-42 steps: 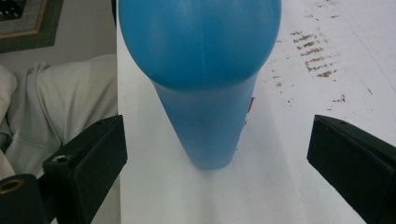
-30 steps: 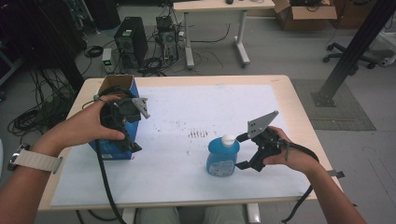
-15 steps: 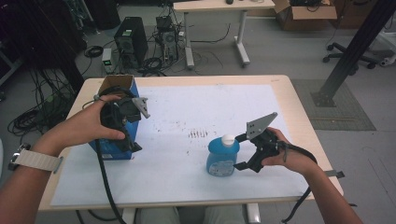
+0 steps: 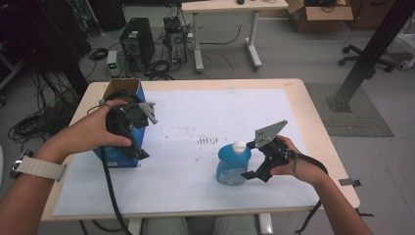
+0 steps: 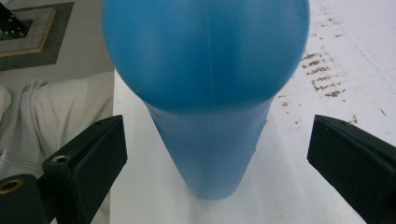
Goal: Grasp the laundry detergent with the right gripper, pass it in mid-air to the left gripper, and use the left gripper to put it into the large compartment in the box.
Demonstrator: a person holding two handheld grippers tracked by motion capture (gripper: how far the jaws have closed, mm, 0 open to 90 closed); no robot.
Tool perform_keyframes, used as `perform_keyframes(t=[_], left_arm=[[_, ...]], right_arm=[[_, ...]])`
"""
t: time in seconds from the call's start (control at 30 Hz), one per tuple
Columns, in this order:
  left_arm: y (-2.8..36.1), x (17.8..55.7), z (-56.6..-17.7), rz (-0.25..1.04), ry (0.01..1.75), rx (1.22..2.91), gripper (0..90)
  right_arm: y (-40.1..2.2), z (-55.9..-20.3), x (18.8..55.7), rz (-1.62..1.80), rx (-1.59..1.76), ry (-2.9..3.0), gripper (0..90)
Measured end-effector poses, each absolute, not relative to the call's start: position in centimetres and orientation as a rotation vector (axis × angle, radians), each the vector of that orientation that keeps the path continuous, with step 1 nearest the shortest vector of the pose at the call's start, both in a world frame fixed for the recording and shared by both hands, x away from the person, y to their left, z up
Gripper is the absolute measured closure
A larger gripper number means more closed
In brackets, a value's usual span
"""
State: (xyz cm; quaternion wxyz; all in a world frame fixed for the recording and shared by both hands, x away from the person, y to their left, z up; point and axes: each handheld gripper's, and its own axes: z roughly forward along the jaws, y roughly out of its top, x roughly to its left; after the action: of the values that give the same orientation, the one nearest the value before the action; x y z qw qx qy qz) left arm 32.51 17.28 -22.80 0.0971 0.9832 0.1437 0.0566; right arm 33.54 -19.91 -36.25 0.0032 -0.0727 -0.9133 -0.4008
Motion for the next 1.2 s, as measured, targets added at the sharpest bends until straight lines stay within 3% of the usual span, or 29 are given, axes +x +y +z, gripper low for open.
perform_keyframes(t=[1.2], left_arm=[[17.5,32.5,-23.0,0.167,0.436,2.908,7.7]], right_arm=[[-18.4,-38.2,33.1,-1.363,-0.236,-2.819,6.0]])
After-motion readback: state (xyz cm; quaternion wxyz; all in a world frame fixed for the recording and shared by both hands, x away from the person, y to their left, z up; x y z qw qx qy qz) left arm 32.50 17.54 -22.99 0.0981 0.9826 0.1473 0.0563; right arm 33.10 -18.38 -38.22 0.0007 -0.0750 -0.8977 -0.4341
